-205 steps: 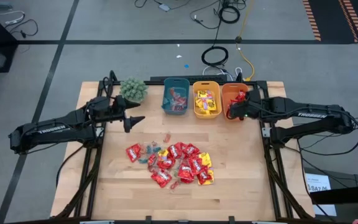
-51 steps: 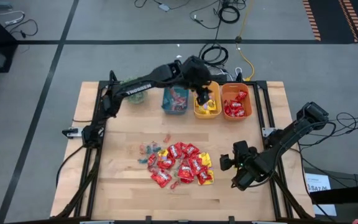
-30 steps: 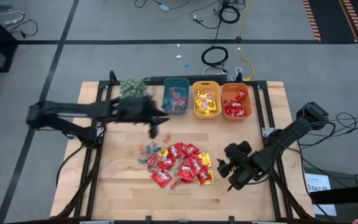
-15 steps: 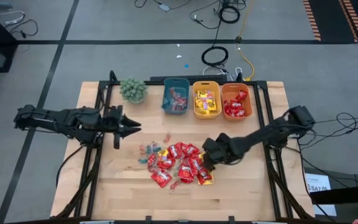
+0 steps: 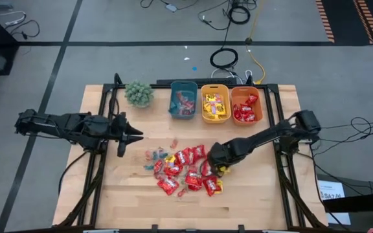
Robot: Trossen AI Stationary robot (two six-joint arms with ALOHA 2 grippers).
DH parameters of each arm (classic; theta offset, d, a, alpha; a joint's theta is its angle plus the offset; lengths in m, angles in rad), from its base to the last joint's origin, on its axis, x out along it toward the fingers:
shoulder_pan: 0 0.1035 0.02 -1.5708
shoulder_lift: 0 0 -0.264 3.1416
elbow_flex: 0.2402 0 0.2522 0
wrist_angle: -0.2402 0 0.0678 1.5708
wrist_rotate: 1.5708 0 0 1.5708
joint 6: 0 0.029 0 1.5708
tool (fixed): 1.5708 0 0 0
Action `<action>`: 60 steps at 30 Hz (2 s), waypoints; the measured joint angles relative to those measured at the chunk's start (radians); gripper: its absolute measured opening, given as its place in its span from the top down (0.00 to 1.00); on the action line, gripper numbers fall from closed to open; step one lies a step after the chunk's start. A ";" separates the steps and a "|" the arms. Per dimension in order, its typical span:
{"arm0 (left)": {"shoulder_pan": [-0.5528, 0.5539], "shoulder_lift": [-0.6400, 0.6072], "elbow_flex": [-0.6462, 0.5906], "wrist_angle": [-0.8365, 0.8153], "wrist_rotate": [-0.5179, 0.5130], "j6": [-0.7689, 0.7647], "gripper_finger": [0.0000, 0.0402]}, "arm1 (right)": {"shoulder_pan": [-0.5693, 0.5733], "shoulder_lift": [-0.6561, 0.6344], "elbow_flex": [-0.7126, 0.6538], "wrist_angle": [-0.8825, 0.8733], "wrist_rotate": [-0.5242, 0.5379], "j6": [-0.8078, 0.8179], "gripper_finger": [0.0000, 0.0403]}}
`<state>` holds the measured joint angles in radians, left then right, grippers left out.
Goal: Sort candy
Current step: Put the yellow candy into the yellow bin
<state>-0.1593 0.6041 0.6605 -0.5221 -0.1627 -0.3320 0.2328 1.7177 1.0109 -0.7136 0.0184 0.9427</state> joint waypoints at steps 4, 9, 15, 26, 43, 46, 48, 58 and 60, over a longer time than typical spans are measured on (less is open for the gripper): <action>0.001 0.002 0.000 0.002 -0.008 0.106 0.74 | -0.035 -0.120 0.115 -0.175 0.040 0.086 0.95; 0.002 0.003 0.000 0.015 -0.082 0.215 0.74 | -0.054 -0.193 0.266 -0.329 0.110 0.121 0.98; 0.002 0.001 0.000 -0.016 -0.133 0.267 0.74 | -0.079 -0.201 0.368 -0.282 0.125 0.065 0.99; 0.002 -0.035 0.000 -0.124 -0.128 0.267 0.74 | -0.081 -0.183 0.370 -0.151 0.110 0.065 0.97; 0.002 -0.056 0.000 -0.154 -0.130 0.270 0.74 | -0.081 -0.184 0.370 -0.112 0.111 0.093 0.92; 0.002 -0.056 0.000 -0.154 -0.130 0.270 0.74 | -0.081 -0.184 0.370 -0.112 0.112 0.093 0.92; 0.002 -0.056 0.000 -0.154 -0.130 0.270 0.74 | -0.082 -0.184 0.370 -0.112 0.115 0.092 0.92; 0.002 -0.056 0.001 -0.154 -0.130 0.290 0.74 | -0.083 -0.184 0.370 -0.113 0.117 0.086 0.88; 0.002 -0.056 0.001 -0.153 -0.131 0.293 0.74 | -0.083 -0.184 0.370 -0.113 0.117 0.086 0.87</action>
<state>-0.1574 0.5480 0.6613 -0.6754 -0.2935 -0.0387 0.1501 1.5337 1.3811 -0.8268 0.1352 1.0283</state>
